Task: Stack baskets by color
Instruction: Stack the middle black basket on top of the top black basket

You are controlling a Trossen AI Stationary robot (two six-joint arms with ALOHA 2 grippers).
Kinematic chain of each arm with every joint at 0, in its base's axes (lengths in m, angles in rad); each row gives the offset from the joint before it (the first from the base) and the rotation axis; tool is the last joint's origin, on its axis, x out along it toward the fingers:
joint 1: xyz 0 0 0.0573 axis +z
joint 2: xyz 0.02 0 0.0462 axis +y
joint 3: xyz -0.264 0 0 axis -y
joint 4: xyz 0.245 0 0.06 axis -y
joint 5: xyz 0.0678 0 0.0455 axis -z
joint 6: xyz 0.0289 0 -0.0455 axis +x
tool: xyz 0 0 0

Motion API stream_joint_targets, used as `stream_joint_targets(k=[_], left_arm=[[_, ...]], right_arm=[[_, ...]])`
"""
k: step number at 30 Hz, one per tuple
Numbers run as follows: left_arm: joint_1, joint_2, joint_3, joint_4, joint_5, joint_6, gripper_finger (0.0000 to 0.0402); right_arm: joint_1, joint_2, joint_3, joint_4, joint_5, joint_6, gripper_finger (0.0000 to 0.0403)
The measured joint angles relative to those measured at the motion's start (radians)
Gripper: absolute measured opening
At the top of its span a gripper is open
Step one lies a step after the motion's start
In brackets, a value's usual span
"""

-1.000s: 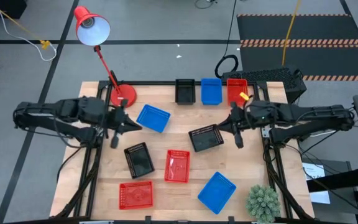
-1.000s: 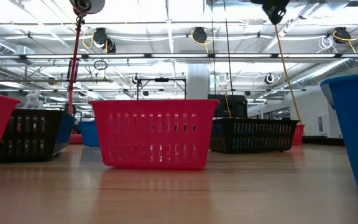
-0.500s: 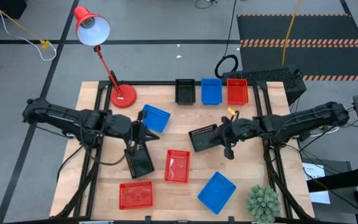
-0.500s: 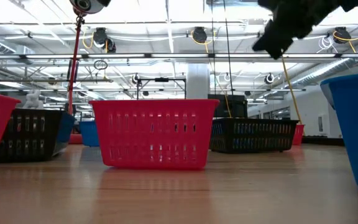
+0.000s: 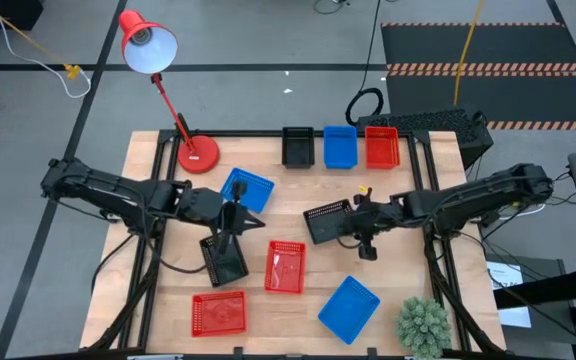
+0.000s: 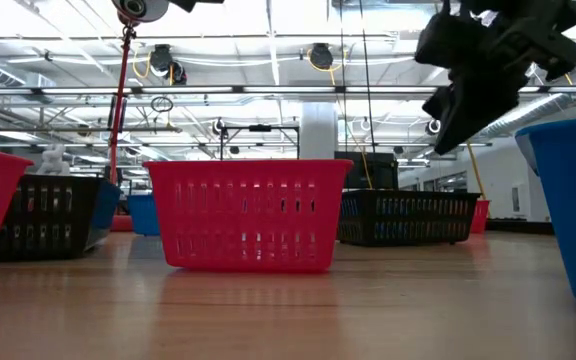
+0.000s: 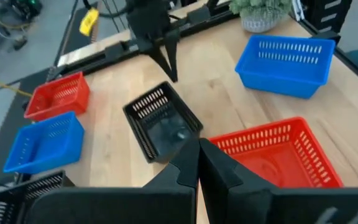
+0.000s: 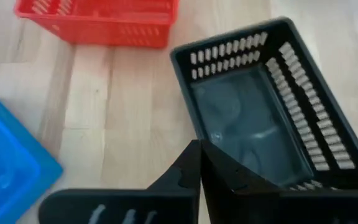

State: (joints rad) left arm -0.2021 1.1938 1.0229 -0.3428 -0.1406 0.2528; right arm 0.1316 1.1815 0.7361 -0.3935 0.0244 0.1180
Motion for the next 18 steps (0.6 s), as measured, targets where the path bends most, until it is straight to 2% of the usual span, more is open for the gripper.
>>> stream_joint_targets(k=[11,15,18], left_arm=[[0.044,0.0,0.0,0.057,0.004,0.017,0.0008],[0.054,0.006,0.0,0.058,0.009,0.015,0.001],[0.059,0.035,0.0,0.06,0.01,0.015,0.0027]], right_arm=[[-0.087,0.122,0.0,0.026,-0.14,-0.062,0.0083],[-0.097,0.153,0.0,0.022,-0.159,-0.08,0.0094],[-0.1,0.17,0.0,0.022,-0.154,-0.12,0.0094]])
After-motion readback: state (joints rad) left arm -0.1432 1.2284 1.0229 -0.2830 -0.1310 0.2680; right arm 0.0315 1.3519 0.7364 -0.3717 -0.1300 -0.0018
